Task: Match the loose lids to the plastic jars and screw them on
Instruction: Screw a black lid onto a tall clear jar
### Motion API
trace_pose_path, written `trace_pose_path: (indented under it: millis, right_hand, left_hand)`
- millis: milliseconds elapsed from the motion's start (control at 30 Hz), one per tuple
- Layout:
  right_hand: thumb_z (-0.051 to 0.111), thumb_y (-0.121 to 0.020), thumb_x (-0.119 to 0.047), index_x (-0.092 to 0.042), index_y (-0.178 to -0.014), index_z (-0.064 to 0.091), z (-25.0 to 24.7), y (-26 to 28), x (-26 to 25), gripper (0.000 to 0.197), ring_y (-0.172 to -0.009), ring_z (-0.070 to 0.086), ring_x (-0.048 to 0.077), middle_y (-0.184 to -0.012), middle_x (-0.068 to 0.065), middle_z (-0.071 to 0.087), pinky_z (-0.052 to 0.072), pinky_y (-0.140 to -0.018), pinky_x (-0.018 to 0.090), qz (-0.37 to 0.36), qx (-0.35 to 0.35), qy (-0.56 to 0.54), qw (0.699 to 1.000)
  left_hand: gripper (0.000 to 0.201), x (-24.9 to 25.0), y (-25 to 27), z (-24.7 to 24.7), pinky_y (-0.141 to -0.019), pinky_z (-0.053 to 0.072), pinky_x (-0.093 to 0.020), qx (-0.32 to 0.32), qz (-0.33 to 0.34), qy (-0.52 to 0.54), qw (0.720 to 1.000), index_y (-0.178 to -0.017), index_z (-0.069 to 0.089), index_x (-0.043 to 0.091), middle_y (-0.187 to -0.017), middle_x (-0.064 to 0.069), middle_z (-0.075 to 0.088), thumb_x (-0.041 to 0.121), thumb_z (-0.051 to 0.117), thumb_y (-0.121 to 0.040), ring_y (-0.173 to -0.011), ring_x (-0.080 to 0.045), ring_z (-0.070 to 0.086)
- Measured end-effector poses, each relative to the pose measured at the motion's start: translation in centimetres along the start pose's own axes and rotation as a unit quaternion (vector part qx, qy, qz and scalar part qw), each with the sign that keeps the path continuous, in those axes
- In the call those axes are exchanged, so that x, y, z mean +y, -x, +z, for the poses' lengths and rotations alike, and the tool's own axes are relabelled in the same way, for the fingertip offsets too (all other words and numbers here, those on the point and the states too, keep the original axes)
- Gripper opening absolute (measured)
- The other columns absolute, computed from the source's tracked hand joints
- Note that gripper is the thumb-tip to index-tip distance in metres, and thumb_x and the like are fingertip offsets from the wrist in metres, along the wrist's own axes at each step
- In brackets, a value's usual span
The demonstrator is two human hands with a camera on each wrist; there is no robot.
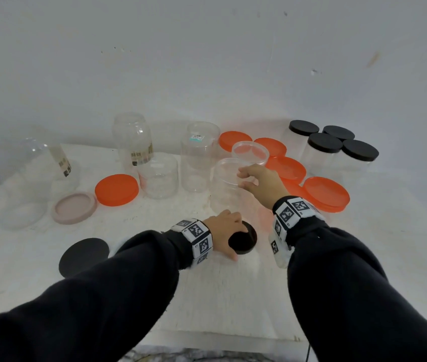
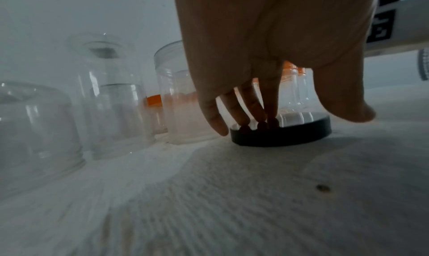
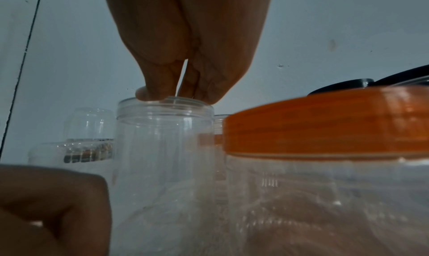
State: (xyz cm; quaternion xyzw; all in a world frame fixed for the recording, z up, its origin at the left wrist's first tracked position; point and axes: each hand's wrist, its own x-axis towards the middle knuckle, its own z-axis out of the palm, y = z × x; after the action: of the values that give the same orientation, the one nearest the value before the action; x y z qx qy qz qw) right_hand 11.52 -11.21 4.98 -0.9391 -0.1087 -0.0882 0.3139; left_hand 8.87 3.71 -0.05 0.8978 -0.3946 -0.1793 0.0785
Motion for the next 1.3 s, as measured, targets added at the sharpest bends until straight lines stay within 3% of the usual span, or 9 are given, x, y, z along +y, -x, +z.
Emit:
trace_pose_path:
  millis: [133,233,400,567,700,867,967,1100,1300]
  right_hand:
    - [0.063,-0.087,-0.013,-0.006,-0.112,0.064,0.0,-0.1,0.0,0.026,-0.118,0.051,0.018,-0.125,0.004,0.059,0.024,-0.09,0.009,0.005,-0.006,0.003,1.0]
    - [0.063,-0.088,-0.013,-0.006,-0.111,0.064,0.1,0.0,-0.1,0.024,-0.12,0.05,0.017,-0.126,0.003,0.059,0.024,-0.093,0.011,0.004,-0.009,0.008,1.0]
    - [0.064,-0.087,-0.012,-0.006,-0.109,0.064,-0.3,-0.1,-0.3,0.023,-0.119,0.05,0.018,-0.123,0.003,0.059,0.026,-0.093,0.015,0.007,-0.017,0.027,0.999]
    - [0.062,-0.086,-0.021,-0.011,-0.103,0.06,-0.5,-1.0,-1.3,0.019,-0.109,0.054,0.02,-0.118,0.0,0.057,0.042,-0.093,0.032,0.02,-0.055,0.097,0.994]
    - [0.058,-0.091,-0.025,-0.01,-0.103,0.061,0.0,-2.9,-4.5,0.019,-0.103,0.057,0.02,-0.107,0.001,0.061,0.045,-0.088,0.03,-0.012,-0.034,0.091,0.995]
    - [0.063,-0.087,-0.026,-0.012,-0.122,0.056,3.0,-5.7,-9.7,0.038,-0.114,0.051,0.022,-0.128,0.005,0.053,0.039,-0.093,0.031,-0.078,-0.022,0.07,0.994]
    - [0.063,-0.086,-0.03,-0.018,-0.132,0.047,4.6,-7.4,-11.0,0.05,-0.13,0.034,0.029,-0.144,0.008,0.036,0.031,-0.105,0.04,-0.068,-0.021,0.114,0.991]
    - [0.064,-0.085,-0.037,-0.028,-0.141,0.036,5.7,-9.7,-10.9,0.063,-0.141,0.012,0.032,-0.154,0.008,0.014,0.018,-0.113,0.049,-0.042,-0.022,0.164,0.985]
    - [0.06,-0.084,-0.05,-0.037,-0.145,0.023,6.9,-11.8,-9.9,0.073,-0.14,0.007,0.043,-0.157,0.008,0.002,0.012,-0.113,0.056,0.035,-0.059,0.252,0.965]
  left_hand:
    - [0.064,-0.5,0.7,0.8,-0.095,0.04,-0.036,0.02,0.0,-0.001,1.0,-0.121,0.048,0.01,-0.137,-0.002,0.029,0.035,0.078,-0.071,-0.121,-0.022,0.03]
    - [0.062,-0.9,1.2,1.1,-0.082,0.038,-0.014,0.006,-0.014,0.064,0.998,-0.12,0.044,0.007,-0.137,-0.004,0.032,0.024,0.079,-0.072,-0.122,-0.023,0.035]
    - [0.069,-1.8,2.7,0.6,-0.103,0.033,-0.031,0.013,-0.026,0.101,0.994,-0.13,0.042,0.011,-0.135,-0.007,0.041,0.025,0.079,-0.073,-0.123,-0.022,0.038]
    - [0.067,-4.6,7.5,-0.2,-0.102,0.033,-0.022,0.12,-0.067,0.181,0.974,-0.13,0.046,0.019,-0.131,0.0,0.044,0.028,0.079,-0.072,-0.121,-0.014,0.041]
    - [0.076,-7.7,12.5,-1.0,-0.096,0.031,-0.016,0.207,-0.125,0.216,0.946,-0.128,0.047,0.021,-0.126,0.003,0.046,0.045,0.076,-0.062,-0.116,-0.01,0.043]
    - [0.08,-10.6,17.2,-1.4,-0.099,0.033,-0.023,0.301,-0.197,0.249,0.899,-0.13,0.046,0.024,-0.126,0.005,0.046,0.05,0.069,-0.058,-0.117,-0.011,0.044]
    - [0.077,-11.8,19.7,-1.1,-0.095,0.033,-0.021,0.327,-0.22,0.249,0.885,-0.13,0.045,0.023,-0.126,0.008,0.044,0.046,0.074,-0.063,-0.116,-0.008,0.041]
    - [0.082,-13.4,22.5,-0.3,-0.094,0.036,-0.019,0.351,-0.24,0.269,0.864,-0.125,0.046,0.032,-0.125,0.012,0.044,0.063,0.063,-0.052,-0.115,-0.003,0.041]
    - [0.064,-14.8,24.8,-0.2,-0.087,0.035,-0.011,0.372,-0.264,0.289,0.842,-0.118,0.044,0.037,-0.121,0.015,0.044,0.041,0.076,-0.062,-0.112,-0.003,0.044]
